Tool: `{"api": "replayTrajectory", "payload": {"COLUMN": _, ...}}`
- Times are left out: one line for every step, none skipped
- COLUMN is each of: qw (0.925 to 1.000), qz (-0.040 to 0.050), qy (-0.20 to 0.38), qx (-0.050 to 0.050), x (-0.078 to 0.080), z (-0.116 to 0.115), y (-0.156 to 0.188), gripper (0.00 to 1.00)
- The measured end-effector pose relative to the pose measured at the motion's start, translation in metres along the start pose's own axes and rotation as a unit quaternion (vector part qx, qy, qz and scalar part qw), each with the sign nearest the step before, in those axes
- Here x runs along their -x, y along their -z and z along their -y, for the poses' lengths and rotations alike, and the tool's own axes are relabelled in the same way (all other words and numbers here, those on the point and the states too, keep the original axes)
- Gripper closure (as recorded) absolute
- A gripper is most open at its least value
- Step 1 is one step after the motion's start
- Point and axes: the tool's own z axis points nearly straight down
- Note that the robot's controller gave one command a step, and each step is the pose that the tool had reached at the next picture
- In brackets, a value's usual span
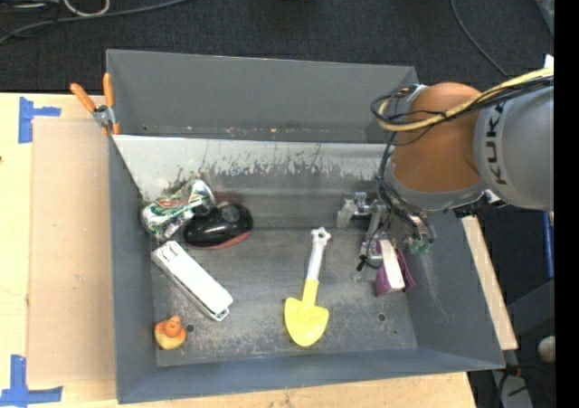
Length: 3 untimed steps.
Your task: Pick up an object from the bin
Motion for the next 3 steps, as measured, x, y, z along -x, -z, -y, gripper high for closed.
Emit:
{"api": "replayTrajectory", "payload": {"qw": 1.0, "qz": 0.0034, "qy": 0.001, "qx": 0.0, "x": 0.002, "z": 0.0, "y": 0.004, "gripper": 0.0}}
{"api": "replayTrajectory", "payload": {"qw": 0.9878, "qz": 0.0043, "qy": 0.156, "qx": -0.001, "x": 0.006, "z": -0.036, "y": -0.053, "gripper": 0.0}}
{"api": "replayTrajectory", "payload": {"qw": 0.9492, "qz": 0.0033, "qy": 0.315, "qx": -0.001, "x": 0.007, "z": -0.049, "y": -0.005, "gripper": 0.0}}
